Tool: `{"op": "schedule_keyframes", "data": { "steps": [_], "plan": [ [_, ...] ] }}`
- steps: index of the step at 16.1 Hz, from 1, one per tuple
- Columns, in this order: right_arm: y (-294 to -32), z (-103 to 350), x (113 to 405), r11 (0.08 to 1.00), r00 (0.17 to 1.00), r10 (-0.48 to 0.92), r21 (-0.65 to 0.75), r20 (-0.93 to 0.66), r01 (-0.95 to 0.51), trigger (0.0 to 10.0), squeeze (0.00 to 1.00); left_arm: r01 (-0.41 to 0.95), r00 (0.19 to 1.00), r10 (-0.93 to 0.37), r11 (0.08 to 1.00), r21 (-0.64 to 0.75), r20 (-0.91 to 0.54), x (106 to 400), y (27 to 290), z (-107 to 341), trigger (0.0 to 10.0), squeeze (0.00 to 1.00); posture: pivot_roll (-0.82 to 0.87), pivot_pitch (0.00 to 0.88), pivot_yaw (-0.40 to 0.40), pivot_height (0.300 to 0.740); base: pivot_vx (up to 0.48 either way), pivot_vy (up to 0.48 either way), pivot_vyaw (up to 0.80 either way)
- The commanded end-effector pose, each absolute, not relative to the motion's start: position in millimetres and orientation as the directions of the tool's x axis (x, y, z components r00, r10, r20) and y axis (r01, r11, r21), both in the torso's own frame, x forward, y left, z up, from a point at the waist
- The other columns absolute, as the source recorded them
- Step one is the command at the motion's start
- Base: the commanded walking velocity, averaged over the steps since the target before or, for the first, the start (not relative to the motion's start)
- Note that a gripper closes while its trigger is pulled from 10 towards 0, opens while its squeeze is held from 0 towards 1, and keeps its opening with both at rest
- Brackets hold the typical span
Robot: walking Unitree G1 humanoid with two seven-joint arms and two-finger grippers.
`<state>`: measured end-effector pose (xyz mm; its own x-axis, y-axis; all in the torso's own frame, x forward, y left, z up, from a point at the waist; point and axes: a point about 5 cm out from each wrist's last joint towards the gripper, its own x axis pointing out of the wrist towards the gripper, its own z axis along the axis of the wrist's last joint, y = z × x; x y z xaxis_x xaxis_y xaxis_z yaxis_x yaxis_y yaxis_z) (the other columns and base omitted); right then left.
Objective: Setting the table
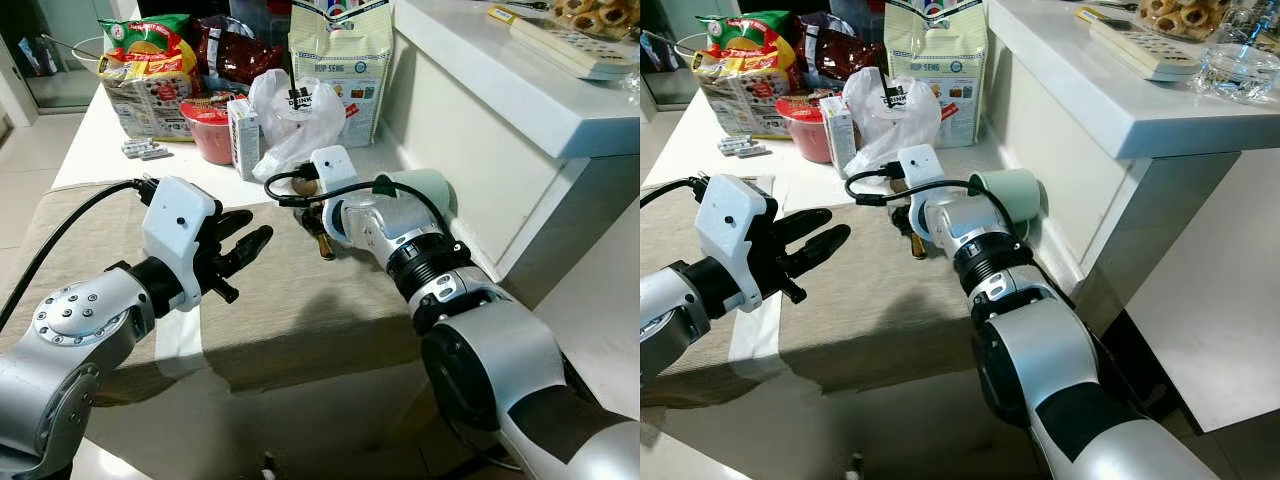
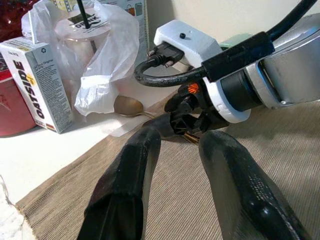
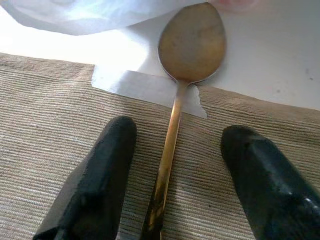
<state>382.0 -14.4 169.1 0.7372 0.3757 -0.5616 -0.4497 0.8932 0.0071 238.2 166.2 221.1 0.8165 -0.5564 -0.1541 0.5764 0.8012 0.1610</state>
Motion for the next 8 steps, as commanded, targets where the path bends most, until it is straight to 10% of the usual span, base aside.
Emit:
{"op": "schedule_keyframes", "data": {
  "steps": [1, 4, 5, 8],
  "plan": [
    [-22.2, 139.2, 372.3, 0.906, 0.677, 0.325, 0.012, -0.66, -0.423, 0.0, 0.0, 0.583, 0.812, -0.564, 0.793, 0.179, -0.148, 238.0, 165.4, 225.5, 10.0, 0.0, -0.07, 0.02, -0.009, 0.74, 0.0, 0.0, 0.0],
    [-24.3, 138.4, 373.0, 0.912, 0.684, 0.312, 0.005, -0.659, -0.411, 1.2, 0.0, 0.583, 0.812, -0.564, 0.792, 0.18, -0.148, 238.1, 165.5, 225.8, 10.0, 0.0, -0.07, 0.021, -0.01, 0.74, 0.0, 0.0, 0.0],
    [-25.4, 136.9, 372.8, 0.914, 0.686, 0.303, -0.002, -0.661, -0.406, 10.0, 0.0, 0.583, 0.812, -0.564, 0.792, 0.182, -0.148, 238.2, 165.5, 226.0, 10.0, 0.0, -0.07, 0.021, -0.01, 0.74, 0.0, 0.0, 0.0],
    [-23.8, 135.7, 372.1, 0.908, 0.69, 0.304, -0.019, -0.657, -0.418, 10.0, 0.0, 0.584, 0.812, -0.565, 0.791, 0.183, -0.148, 238.2, 165.4, 226.0, 10.0, 0.0, -0.07, 0.022, -0.009, 0.74, 0.0, 0.0, 0.0]
  ]
}}
